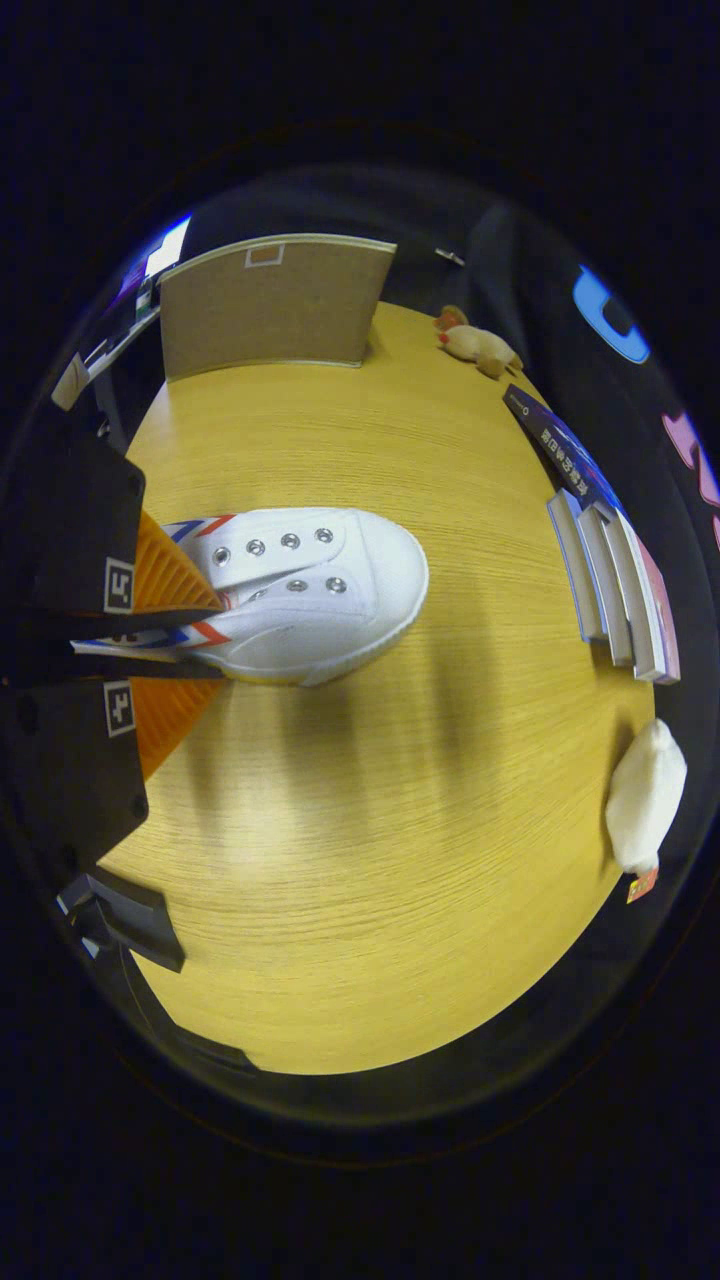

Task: Open the storage box then place both shoes into the box .Put the left shoe in first, then the right shoe, with the right side of both shoes facing outward in a uniform manner.

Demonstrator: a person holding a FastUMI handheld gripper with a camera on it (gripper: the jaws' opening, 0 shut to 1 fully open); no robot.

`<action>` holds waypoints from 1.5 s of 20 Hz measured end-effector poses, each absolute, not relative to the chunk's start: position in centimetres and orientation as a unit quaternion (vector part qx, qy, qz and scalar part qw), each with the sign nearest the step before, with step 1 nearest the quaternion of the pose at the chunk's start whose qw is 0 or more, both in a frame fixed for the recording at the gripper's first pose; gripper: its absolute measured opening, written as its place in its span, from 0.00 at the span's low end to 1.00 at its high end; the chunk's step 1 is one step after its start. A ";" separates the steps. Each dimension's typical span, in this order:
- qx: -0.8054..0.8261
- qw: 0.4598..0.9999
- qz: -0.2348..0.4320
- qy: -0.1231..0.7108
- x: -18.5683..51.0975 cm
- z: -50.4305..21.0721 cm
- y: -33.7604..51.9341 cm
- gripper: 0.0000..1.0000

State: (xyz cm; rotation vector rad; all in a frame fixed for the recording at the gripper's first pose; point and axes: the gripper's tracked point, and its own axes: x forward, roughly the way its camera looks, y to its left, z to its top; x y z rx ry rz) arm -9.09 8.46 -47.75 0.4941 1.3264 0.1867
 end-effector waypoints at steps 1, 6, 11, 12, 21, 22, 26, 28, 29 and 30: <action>0.224 0.763 0.082 0.600 -9.0 -47.4 8.2 0.07; 0.263 0.775 0.109 0.565 -8.5 -41.0 10.0 0.07; 0.299 0.786 0.156 0.518 -5.9 -31.1 15.7 0.07; 0.307 0.785 0.170 0.510 -5.5 -29.1 17.3 0.07; 0.324 0.762 0.253 0.500 -5.0 -19.7 32.9 0.07; 0.322 0.752 0.256 0.516 -5.5 -20.1 34.7 0.07; 0.293 0.733 0.236 0.567 -6.9 -23.0 40.2 0.07; 0.276 0.734 0.218 0.582 -7.1 -24.5 41.5 0.07; 0.268 0.733 0.208 0.589 -7.2 -25.4 42.1 0.07; 0.260 0.733 0.200 0.596 -7.3 -26.1 42.5 0.07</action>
